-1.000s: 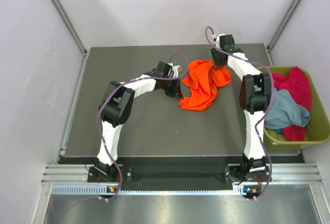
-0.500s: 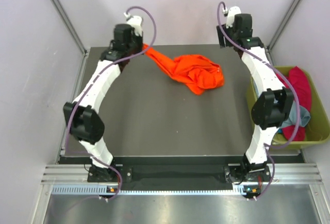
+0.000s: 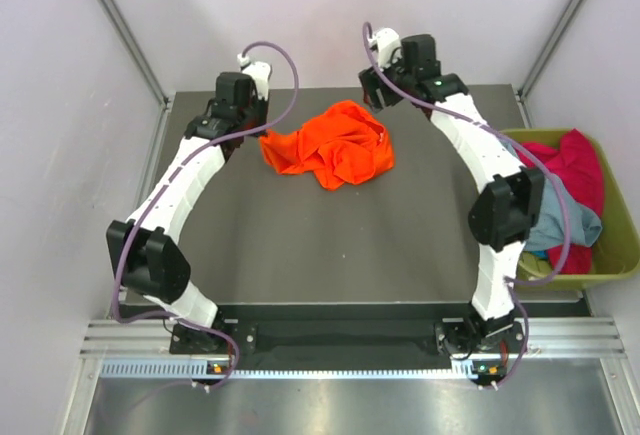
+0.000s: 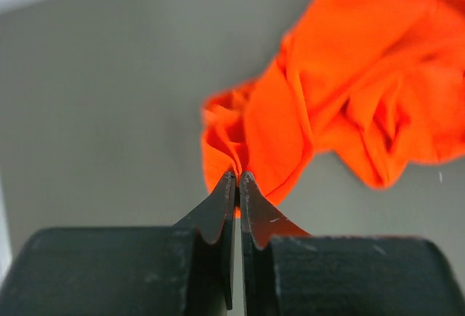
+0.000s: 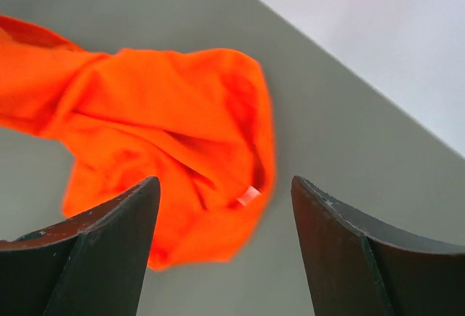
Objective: Fold and stack the t-shirts
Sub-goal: Flatten the tshirt out
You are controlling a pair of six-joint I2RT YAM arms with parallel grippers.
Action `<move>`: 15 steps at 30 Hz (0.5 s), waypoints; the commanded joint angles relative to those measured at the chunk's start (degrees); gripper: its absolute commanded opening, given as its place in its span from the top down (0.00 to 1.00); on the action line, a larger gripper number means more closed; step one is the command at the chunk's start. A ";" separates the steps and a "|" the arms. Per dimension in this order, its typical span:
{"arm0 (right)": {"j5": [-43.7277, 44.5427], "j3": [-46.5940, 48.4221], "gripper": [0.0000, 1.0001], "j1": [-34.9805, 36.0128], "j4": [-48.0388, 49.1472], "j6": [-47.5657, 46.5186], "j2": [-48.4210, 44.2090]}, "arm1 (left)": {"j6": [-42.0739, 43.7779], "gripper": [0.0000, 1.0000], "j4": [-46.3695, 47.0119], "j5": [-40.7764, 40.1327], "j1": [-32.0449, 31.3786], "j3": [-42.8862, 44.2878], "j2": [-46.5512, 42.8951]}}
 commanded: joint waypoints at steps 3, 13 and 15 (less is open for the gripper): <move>-10.17 12.07 0.29 -2.01 1.64 11.66 12.36 | -4.46 0.97 -8.02 4.31 0.30 -0.62 1.48; -8.85 25.44 0.30 -5.61 6.21 20.20 29.34 | -3.58 0.97 -6.97 4.67 0.21 -1.85 5.08; -9.20 25.18 0.30 -5.79 6.65 22.13 30.57 | -3.41 0.97 -6.88 6.60 0.21 -2.12 5.43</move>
